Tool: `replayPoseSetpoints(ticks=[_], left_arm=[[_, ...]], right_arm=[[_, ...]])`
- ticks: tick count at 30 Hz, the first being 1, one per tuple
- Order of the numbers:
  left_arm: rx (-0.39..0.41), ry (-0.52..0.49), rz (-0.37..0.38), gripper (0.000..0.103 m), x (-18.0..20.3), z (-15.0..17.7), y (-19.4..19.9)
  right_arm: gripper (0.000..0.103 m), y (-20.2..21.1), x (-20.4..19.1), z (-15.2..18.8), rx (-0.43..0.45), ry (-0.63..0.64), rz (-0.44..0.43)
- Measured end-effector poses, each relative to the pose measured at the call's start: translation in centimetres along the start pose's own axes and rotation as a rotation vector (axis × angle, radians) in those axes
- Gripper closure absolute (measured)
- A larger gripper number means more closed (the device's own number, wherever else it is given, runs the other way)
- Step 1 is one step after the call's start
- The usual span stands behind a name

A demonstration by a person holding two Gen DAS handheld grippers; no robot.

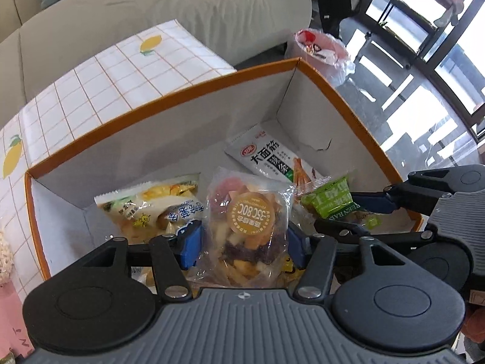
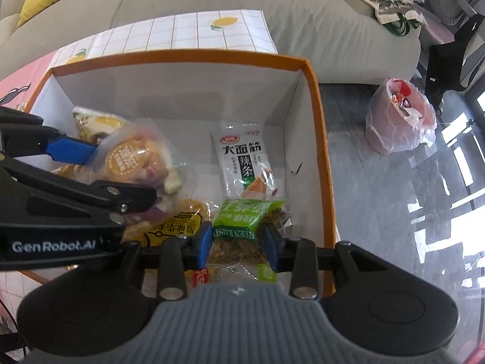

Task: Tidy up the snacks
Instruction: 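Lower both packs into the box and open both tools, then withdraw both tools from the box back toward the table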

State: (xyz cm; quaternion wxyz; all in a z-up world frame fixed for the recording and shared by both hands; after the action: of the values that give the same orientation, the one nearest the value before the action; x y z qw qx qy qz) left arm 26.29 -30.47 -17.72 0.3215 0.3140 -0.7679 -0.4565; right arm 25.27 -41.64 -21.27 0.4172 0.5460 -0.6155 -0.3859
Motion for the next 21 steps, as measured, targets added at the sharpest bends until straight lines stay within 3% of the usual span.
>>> replayPoseSetpoints(ticks=[4,7,14,21], left_arm=[[0.013,0.006,0.002,0.032,-0.1,0.0,0.6],[0.044,0.027,0.037,0.022,-0.2,-0.3,1.6],[0.12,0.066,0.025,0.022,-0.8,-0.8,4.4],[0.145,0.053,-0.038,0.022,-1.3,-0.3,6.1]], right_arm=[[0.067,-0.1,0.0,0.1,-0.011,-0.003,-0.001],[0.067,-0.2,0.1,0.2,-0.02,0.0,0.003],[0.067,0.1,0.0,0.5,-0.028,-0.002,0.013],[0.046,1.5,-0.3,0.2,-0.009,0.027,0.058]])
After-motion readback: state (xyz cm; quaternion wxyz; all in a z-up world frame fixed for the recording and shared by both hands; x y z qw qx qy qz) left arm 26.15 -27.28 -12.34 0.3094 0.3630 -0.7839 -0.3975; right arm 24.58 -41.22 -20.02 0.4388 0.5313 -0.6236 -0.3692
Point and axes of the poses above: each gripper's, at about its wrist camera, not at the fingertips, and y roughly against the way its jaws point, x to its right, z to its underside, the point moved 7 cm from there along -y, roughly the way its jaws point, and after that the axes turned 4 degrees about z, right-handed, at the moved point
